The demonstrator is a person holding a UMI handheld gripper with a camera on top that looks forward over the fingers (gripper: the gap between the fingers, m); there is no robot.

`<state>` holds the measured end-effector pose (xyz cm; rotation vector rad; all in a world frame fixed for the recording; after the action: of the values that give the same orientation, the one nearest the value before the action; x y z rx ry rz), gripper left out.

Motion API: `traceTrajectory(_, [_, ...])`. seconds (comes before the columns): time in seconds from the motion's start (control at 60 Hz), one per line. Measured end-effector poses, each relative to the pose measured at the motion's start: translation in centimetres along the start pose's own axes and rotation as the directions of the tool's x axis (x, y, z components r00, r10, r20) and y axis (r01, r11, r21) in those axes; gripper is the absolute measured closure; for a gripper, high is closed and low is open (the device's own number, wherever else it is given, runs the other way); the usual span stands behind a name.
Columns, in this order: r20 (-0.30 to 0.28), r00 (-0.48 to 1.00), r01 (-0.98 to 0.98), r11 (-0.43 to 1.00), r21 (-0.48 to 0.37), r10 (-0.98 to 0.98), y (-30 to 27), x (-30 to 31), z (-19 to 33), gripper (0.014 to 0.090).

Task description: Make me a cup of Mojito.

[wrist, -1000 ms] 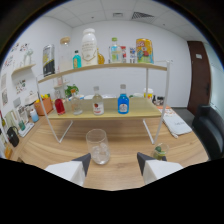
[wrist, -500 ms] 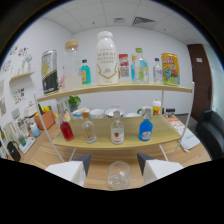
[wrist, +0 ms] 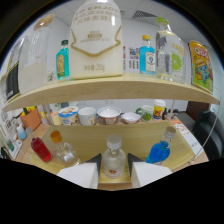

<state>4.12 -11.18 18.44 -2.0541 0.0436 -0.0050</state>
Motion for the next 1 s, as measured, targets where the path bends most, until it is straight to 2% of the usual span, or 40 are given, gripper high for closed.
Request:
traceTrajectory(0.067, [0.006,1.000,-0.012,1.000,0.005,0.012,0.0,0.0,0.2,0.0682])
traceTrajectory(0.15, [0.001,1.000,-0.015,1.000,0.013,0.015,0.0,0.2,0.1,0.0687])
traceTrajectory(0.3, [0.036,0.999,0.000,1.000,0.018,-0.001,-0.1,0.0,-0.6,0.0699])
traceTrajectory(0.433, [0.058,0.998,0.020,0.997,0.071,-0.024,-1.9,0.7,-3.4,0.0702])
traceTrajectory(0.55, [0.059,0.998,0.021,0.997,0.080,-0.026,-1.9,2.7,-6.0,0.0703])
traceTrajectory(0.633, [0.038,0.998,0.042,0.997,0.065,-0.045,-0.4,4.8,-7.1,0.0702])
traceTrajectory(0.867, [-0.015,0.997,0.073,0.996,-0.047,-0.074,7.1,9.3,-7.2,0.0703])
traceTrajectory(1.0, [-0.058,0.978,0.195,0.979,-0.061,-0.198,8.5,10.3,-7.0,0.0703])
